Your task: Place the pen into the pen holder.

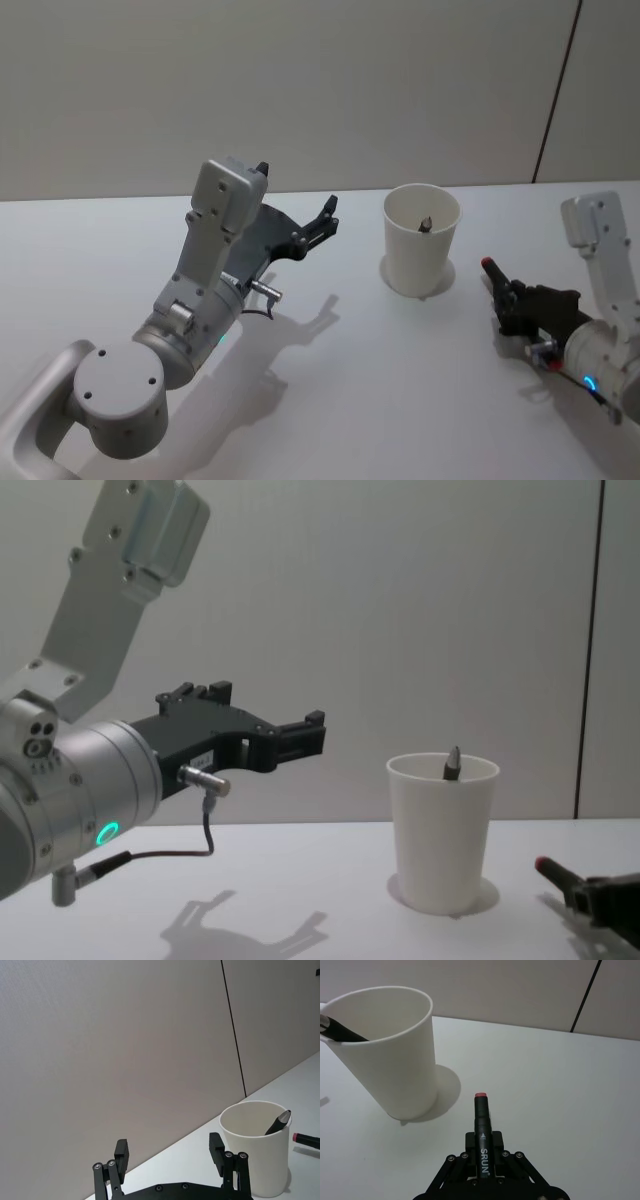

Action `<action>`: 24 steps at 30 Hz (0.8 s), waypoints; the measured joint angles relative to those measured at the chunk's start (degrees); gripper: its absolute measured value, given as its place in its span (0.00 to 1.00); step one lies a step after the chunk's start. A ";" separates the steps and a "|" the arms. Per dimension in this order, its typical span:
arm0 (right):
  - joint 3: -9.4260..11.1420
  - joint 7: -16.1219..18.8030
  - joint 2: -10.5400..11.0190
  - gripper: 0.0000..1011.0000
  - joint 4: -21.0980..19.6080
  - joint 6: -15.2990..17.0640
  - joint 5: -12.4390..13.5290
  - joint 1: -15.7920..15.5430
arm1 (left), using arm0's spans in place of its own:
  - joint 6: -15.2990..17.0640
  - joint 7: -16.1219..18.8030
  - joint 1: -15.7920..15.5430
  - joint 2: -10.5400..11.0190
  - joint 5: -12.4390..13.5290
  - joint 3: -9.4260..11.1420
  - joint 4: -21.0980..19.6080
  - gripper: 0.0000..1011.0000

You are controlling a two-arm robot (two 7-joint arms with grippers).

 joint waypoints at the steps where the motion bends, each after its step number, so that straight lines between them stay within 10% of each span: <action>1: 0.01 0.00 0.00 0.18 -0.07 -0.25 -0.04 -0.04 | 0.00 0.00 0.00 0.00 0.00 0.00 0.00 0.99; 24: 1.16 -1.67 0.30 0.18 -3.43 -13.01 -0.44 -1.25 | 0.00 0.00 0.00 0.00 0.00 0.00 0.00 0.99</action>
